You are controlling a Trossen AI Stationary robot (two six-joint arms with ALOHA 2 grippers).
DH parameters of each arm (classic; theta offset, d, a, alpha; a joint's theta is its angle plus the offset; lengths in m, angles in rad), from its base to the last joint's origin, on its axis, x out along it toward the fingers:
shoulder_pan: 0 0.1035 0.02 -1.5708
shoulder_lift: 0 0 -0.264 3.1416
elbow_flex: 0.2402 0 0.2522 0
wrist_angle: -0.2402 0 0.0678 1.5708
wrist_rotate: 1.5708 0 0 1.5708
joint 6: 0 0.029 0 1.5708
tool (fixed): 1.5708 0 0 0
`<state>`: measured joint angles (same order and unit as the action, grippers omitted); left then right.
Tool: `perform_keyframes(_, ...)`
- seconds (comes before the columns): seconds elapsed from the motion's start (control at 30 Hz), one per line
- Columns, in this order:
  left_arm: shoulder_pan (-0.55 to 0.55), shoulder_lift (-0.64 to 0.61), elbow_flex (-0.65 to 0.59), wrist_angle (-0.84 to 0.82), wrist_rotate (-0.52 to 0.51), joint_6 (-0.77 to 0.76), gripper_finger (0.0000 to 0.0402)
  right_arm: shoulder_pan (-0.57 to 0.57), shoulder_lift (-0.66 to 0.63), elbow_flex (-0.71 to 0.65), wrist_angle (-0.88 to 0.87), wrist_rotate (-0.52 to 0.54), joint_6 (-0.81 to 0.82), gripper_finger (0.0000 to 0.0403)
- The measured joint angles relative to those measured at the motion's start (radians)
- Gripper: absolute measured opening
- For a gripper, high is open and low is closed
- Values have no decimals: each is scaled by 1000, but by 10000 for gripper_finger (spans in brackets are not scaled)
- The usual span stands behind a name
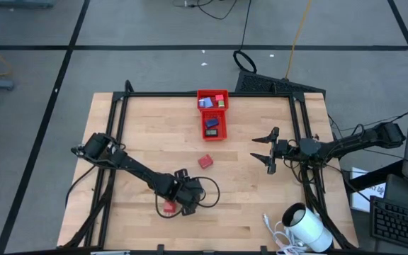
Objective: Pick & Place Office items
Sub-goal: Put the blue digital timer into the bottom red bin
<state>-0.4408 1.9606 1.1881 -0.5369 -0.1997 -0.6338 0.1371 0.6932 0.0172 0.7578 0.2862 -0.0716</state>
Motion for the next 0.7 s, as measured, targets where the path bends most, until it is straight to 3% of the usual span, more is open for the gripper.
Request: perform_keyframes(0.7, 1, 0, -2, 14, -8, -1, 250, 0, 0, 0, 0, 0, 0, 263)
